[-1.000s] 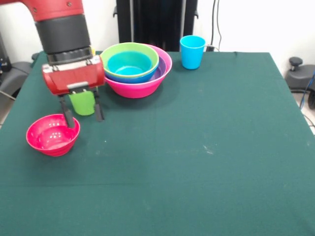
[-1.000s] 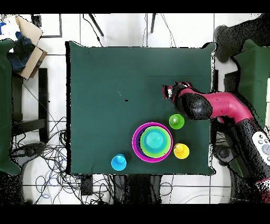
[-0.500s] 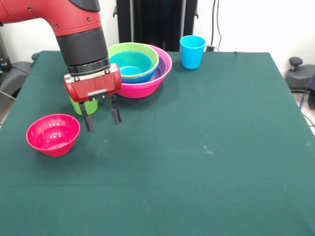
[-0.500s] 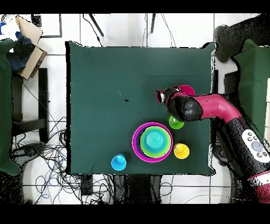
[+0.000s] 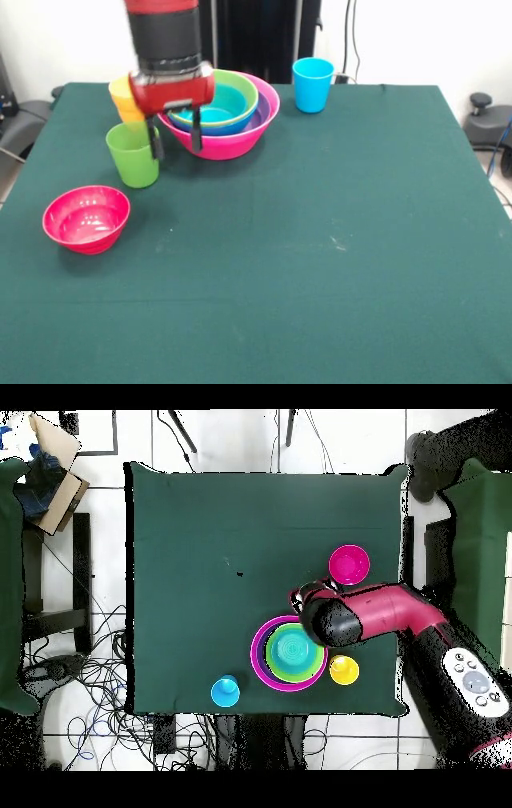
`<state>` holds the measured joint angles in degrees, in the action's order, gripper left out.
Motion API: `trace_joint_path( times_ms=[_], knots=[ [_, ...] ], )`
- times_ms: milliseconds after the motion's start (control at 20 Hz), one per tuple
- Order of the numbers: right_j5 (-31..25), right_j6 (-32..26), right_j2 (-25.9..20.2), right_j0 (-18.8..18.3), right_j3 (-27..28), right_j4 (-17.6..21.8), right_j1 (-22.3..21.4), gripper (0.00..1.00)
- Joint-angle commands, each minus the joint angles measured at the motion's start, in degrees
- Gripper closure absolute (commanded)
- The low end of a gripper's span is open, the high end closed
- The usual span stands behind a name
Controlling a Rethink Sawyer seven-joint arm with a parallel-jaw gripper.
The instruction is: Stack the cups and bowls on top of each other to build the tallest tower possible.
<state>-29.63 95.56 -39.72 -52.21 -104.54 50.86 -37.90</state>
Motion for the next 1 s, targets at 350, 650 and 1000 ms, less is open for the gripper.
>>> trace_joint_path(
  times_ms=[350,650,1000],
  knots=[
    [7.09,16.98,9.72,9.61,-7.53,-1.4,-8.29,0.0],
    [12.34,21.33,14.3,10.03,-18.28,-1.27,-14.06,0.0],
    [31.34,32.98,39.72,26.29,-19.95,5.27,-7.43,0.0]
  ],
)
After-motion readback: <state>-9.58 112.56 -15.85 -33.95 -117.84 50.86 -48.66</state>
